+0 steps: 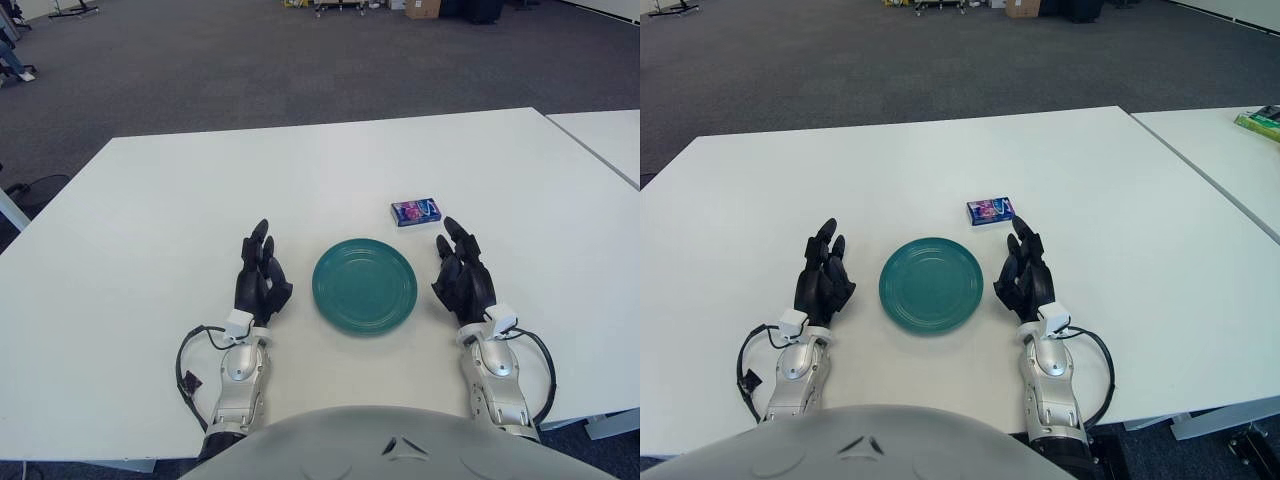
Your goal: Put the gum into the plate.
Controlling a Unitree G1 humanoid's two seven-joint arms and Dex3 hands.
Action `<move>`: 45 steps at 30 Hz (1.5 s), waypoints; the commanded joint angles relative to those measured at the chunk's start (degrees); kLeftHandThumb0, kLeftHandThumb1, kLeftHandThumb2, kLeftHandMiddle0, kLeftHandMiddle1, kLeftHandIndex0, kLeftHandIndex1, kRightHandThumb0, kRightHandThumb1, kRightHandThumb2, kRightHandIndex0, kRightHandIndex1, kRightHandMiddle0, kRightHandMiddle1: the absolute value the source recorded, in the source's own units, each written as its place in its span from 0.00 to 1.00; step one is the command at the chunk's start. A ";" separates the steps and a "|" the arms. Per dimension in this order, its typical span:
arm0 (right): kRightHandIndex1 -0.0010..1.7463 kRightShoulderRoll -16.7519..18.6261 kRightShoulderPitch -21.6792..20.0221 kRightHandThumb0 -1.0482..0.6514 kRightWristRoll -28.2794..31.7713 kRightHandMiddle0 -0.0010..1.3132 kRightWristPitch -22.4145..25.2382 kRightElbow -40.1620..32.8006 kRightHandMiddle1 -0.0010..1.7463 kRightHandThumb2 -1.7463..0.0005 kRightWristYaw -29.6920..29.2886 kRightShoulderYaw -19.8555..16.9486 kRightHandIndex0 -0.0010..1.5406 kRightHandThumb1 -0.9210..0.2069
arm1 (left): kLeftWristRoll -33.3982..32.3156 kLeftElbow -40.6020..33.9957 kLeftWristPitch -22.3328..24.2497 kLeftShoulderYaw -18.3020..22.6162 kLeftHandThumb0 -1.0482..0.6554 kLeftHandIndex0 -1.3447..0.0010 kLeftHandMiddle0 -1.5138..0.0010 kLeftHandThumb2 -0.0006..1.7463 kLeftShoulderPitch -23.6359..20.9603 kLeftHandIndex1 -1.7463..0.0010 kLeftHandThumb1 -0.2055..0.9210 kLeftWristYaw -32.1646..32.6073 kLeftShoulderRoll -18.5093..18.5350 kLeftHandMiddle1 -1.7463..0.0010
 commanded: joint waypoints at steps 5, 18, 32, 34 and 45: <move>0.00 -0.17 4.30 0.28 0.27 0.00 7.51 3.69 0.24 0.44 -0.90 -1.23 0.12 0.00 | 0.09 7.54 1.80 -1.61 0.06 1.00 0.86 0.52 7.23 0.75 1.00 0.09 -2.36 1.00; 0.01 -7.05 -3.96 0.28 -3.96 0.00 14.12 -13.77 0.27 0.49 -2.36 -5.76 0.15 0.00 | -0.26 8.22 1.84 -1.11 0.05 1.00 0.86 0.52 6.43 0.73 1.00 -0.05 -2.19 1.00; 0.02 -24.36 -30.38 0.23 -37.86 0.01 0.44 6.74 0.37 0.63 -18.39 2.65 0.23 0.00 | -3.53 12.37 0.39 0.42 0.05 1.00 0.88 0.52 4.06 0.75 1.00 -2.62 -2.54 1.00; 0.02 -25.94 -34.21 0.23 -42.29 0.01 1.17 9.99 0.37 0.66 -20.56 4.85 0.24 0.00 | -4.09 13.19 0.09 0.75 0.05 1.00 0.88 0.52 3.58 0.75 1.00 -3.29 -2.67 1.00; 0.00 -25.78 -52.93 0.23 -51.15 0.00 2.60 29.74 0.36 0.71 -20.08 15.90 0.24 0.00 | -6.02 18.61 -2.62 3.10 0.05 1.00 0.86 0.54 2.19 0.73 1.00 -6.67 -3.04 1.00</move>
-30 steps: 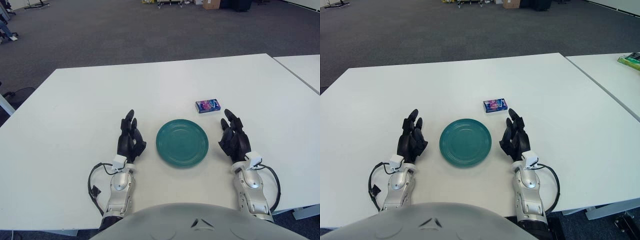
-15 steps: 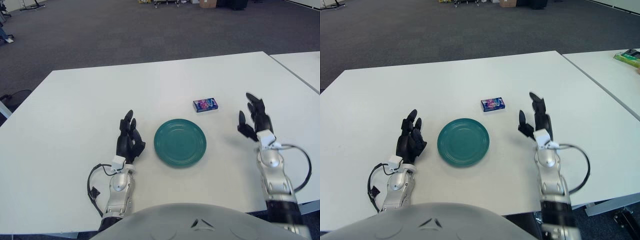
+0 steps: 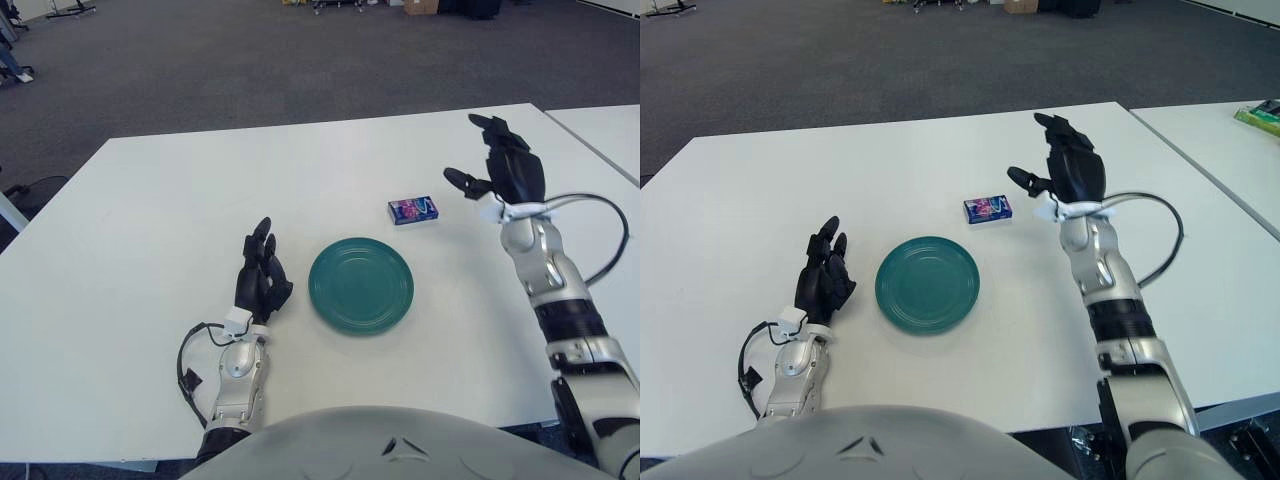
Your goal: Put the gum into the plate.
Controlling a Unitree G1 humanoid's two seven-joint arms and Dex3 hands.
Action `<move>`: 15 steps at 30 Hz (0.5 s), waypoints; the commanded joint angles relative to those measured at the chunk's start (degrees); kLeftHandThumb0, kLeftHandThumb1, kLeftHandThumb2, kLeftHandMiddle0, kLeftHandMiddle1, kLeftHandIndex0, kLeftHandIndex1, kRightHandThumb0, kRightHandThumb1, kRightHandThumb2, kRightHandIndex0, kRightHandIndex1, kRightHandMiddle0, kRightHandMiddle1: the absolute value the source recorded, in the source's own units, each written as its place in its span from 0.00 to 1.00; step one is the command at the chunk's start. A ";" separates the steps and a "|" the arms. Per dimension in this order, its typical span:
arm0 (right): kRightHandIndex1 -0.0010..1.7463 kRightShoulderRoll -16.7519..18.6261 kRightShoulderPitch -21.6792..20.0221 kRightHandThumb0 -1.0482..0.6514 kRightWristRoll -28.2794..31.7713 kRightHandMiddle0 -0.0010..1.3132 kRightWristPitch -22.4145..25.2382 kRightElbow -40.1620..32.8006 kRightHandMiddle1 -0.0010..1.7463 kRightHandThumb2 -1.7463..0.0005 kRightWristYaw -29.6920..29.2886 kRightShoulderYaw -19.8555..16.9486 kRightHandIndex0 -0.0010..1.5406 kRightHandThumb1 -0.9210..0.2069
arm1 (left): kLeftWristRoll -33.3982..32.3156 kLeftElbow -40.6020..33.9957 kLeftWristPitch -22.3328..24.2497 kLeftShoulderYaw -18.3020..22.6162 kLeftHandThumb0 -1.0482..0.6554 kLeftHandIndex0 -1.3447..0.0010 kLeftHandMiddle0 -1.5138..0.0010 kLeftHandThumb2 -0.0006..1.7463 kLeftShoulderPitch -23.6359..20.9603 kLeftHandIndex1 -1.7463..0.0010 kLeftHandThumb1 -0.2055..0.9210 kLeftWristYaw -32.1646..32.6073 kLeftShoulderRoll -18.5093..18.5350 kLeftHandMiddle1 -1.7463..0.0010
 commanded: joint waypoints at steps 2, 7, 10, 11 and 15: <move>0.00 0.16 -12.80 0.23 -6.49 0.00 -1.65 15.47 0.36 0.71 0.10 8.36 0.23 0.00 | -4.85 17.42 -2.19 1.84 0.05 1.00 0.86 0.54 3.94 0.72 1.00 -3.12 -3.14 0.99; 0.00 0.85 -18.27 0.22 -7.90 0.01 -2.92 23.58 0.37 0.71 -0.49 11.90 0.23 0.00 | -5.58 18.69 -2.91 2.45 0.04 1.00 0.86 0.55 3.14 0.72 1.00 -5.57 -3.43 1.00; 0.00 1.55 -20.12 0.21 -8.33 0.01 -3.23 26.84 0.38 0.71 -1.19 13.52 0.23 0.00 | -5.46 19.16 -3.22 2.76 0.03 1.00 0.87 0.55 2.88 0.73 1.00 -6.27 -3.58 1.00; 0.00 1.73 -20.62 0.21 -8.40 0.01 -3.35 27.75 0.38 0.71 -1.37 14.00 0.23 0.00 | -5.40 19.28 -3.34 2.84 0.03 1.00 0.87 0.55 2.82 0.73 1.00 -6.44 -3.67 1.00; 0.00 3.43 -22.58 0.20 -8.71 0.01 -3.93 32.18 0.38 0.70 -1.63 16.24 0.24 0.00 | -5.12 19.32 -3.63 3.03 0.03 1.00 0.88 0.55 2.84 0.74 1.00 -6.93 -3.89 1.00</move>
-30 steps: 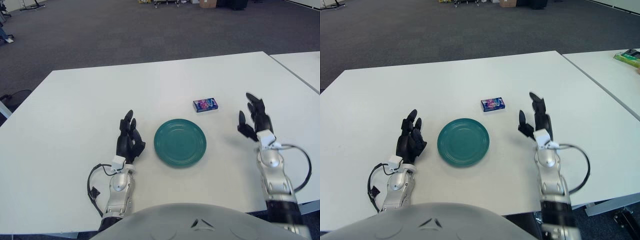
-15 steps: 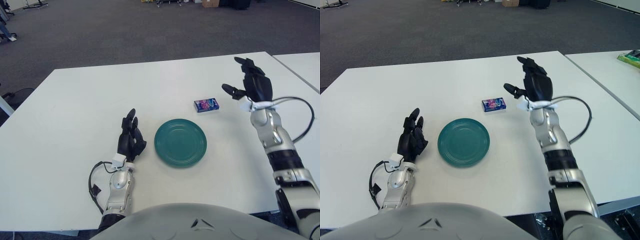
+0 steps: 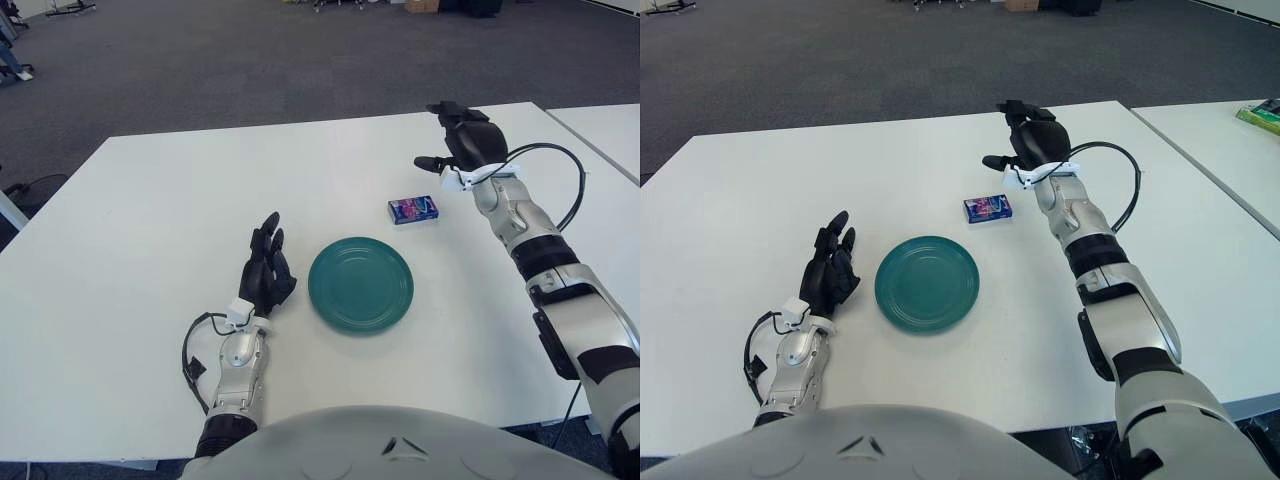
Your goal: Put the gum into the plate.
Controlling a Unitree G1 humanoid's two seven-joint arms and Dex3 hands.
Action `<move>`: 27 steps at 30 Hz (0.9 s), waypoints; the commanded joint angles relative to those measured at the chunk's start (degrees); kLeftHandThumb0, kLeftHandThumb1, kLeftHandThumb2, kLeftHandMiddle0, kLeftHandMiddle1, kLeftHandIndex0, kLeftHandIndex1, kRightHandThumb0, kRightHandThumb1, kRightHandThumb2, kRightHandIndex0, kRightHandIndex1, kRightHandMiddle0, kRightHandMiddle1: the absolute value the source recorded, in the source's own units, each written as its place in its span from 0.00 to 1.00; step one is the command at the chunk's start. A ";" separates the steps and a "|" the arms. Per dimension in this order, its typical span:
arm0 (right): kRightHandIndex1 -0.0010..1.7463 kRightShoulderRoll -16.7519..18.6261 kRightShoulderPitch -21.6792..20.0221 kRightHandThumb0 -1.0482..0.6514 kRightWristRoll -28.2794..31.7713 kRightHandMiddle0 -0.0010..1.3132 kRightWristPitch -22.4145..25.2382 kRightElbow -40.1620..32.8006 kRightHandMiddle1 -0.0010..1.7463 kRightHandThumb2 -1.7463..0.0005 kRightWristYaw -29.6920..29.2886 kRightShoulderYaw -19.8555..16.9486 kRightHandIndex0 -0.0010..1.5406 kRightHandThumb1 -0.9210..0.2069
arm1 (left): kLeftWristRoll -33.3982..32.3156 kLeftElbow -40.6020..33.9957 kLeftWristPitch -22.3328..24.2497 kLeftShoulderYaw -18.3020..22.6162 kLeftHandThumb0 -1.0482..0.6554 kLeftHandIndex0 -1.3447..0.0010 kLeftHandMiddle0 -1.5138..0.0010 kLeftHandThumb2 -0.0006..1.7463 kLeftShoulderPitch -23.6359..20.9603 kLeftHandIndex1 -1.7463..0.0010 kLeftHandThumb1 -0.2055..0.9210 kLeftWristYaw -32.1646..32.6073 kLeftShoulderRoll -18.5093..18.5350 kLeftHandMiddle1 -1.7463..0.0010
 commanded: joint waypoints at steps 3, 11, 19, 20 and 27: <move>0.00 3.50 -7.38 0.20 -2.36 0.01 -2.45 12.29 0.39 0.70 -1.49 5.71 0.24 0.00 | -4.32 16.50 -3.10 1.44 0.04 1.00 0.88 0.55 5.72 0.75 1.00 -1.70 -4.09 1.00; 0.01 5.14 -9.76 0.21 -1.10 0.00 -3.09 19.37 0.39 0.71 -0.85 7.76 0.26 0.00 | -2.85 16.60 -2.94 1.33 0.05 1.00 0.89 0.55 5.56 0.76 1.00 -0.11 -4.50 1.00; 0.01 6.33 -5.52 0.22 -1.17 0.00 -4.43 23.45 0.38 0.74 -3.69 10.27 0.28 0.00 | -3.94 17.79 -5.00 1.70 0.05 1.00 0.88 0.56 4.73 0.74 1.00 -1.51 -4.74 1.00; 0.01 6.47 -5.15 0.22 -1.10 0.00 -4.54 23.91 0.38 0.74 -3.87 10.47 0.28 0.00 | -4.31 17.97 -4.93 1.88 0.05 1.00 0.88 0.56 4.53 0.74 1.00 -1.80 -4.77 1.00; 0.01 7.59 -3.33 0.23 -0.92 0.00 -3.94 27.66 0.35 0.75 -3.03 12.05 0.29 0.00 | -5.40 18.20 -4.51 2.80 0.04 1.00 0.86 0.55 4.36 0.71 1.00 -1.96 -5.67 0.99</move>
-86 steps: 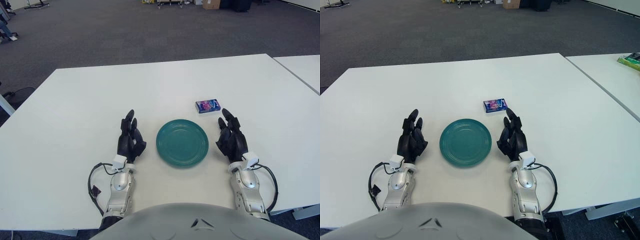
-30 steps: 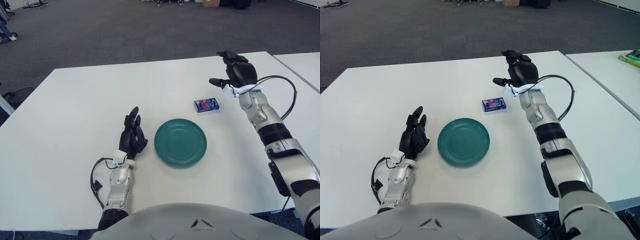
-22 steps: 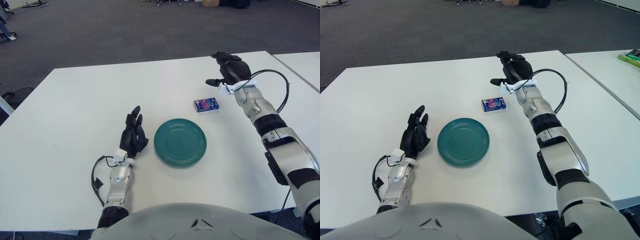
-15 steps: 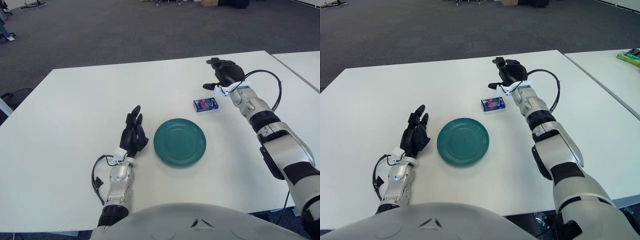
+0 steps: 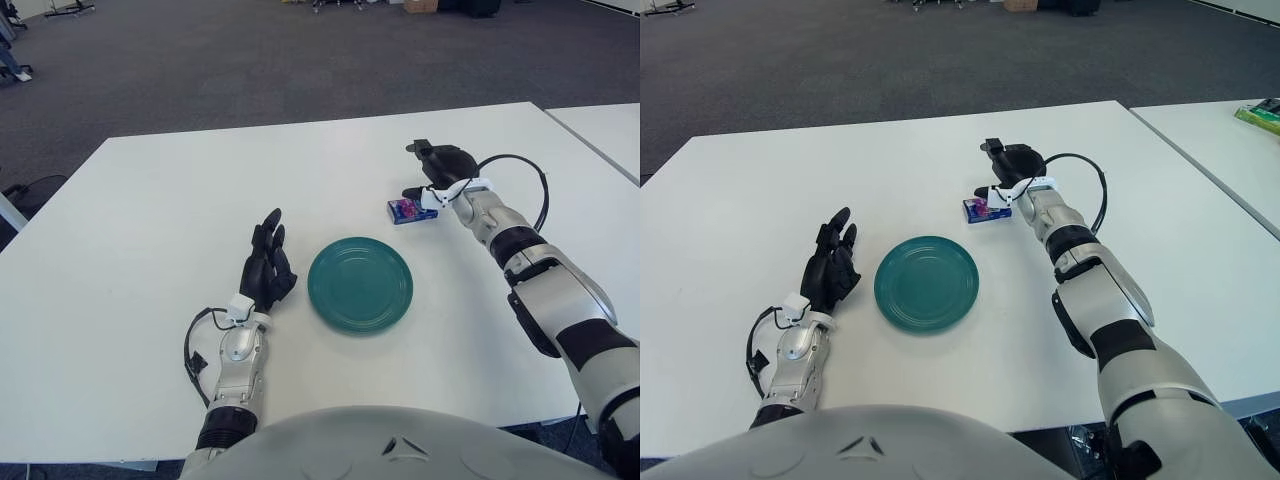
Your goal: Put the gum into the plate.
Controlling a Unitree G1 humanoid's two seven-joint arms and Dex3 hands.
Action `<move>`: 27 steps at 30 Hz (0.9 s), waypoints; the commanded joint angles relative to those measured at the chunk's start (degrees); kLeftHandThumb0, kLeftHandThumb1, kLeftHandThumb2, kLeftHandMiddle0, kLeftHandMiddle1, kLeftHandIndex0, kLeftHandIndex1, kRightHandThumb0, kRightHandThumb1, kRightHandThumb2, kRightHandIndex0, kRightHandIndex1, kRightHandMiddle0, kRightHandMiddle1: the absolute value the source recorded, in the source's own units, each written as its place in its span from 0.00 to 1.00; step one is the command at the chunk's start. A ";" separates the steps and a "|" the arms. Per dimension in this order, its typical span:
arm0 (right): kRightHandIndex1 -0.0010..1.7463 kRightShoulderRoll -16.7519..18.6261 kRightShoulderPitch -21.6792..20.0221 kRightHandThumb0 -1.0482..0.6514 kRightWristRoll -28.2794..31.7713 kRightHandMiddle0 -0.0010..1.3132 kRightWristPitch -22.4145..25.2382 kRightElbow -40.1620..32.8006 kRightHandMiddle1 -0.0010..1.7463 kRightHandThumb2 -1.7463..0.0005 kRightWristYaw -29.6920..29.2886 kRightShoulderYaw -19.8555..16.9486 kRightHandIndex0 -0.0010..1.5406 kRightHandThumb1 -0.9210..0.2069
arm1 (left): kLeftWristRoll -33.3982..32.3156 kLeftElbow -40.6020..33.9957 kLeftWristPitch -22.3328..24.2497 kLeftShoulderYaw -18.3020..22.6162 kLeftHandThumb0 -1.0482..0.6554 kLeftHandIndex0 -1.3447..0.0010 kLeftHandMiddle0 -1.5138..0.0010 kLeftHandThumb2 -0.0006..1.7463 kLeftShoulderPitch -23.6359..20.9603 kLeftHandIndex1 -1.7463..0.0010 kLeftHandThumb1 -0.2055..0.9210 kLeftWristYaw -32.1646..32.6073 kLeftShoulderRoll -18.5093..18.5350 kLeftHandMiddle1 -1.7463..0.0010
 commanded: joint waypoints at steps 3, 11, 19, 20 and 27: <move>0.01 1.87 1.82 0.23 -0.31 0.00 0.37 4.76 0.35 0.76 -0.63 2.41 0.29 0.00 | -5.35 15.95 -3.24 1.67 0.04 1.00 0.86 0.55 6.41 0.70 1.00 -1.01 -5.84 0.99; 0.01 4.13 4.23 0.23 -1.59 0.00 3.89 7.73 0.34 0.75 0.17 5.35 0.28 0.00 | -5.44 15.78 -3.06 1.64 0.03 1.00 0.85 0.55 6.20 0.69 1.00 -1.08 -6.49 0.99; 0.00 5.72 7.05 0.23 -2.89 0.00 5.51 8.86 0.34 0.75 -0.90 8.70 0.28 0.00 | -4.13 14.26 -2.85 1.07 0.04 1.00 0.84 0.55 6.87 0.69 1.00 0.42 -6.71 0.99; 0.00 5.93 7.31 0.24 -2.89 0.00 5.79 8.99 0.35 0.75 -0.92 8.98 0.28 0.00 | -4.03 14.09 -2.78 0.98 0.04 1.00 0.84 0.55 6.98 0.69 1.00 0.52 -6.73 0.99; 0.00 7.49 7.74 0.24 -2.82 0.00 8.43 9.72 0.36 0.75 -0.33 10.49 0.28 0.00 | -3.14 11.68 -2.23 0.30 0.04 1.00 0.84 0.55 7.88 0.68 1.00 1.94 -7.29 1.00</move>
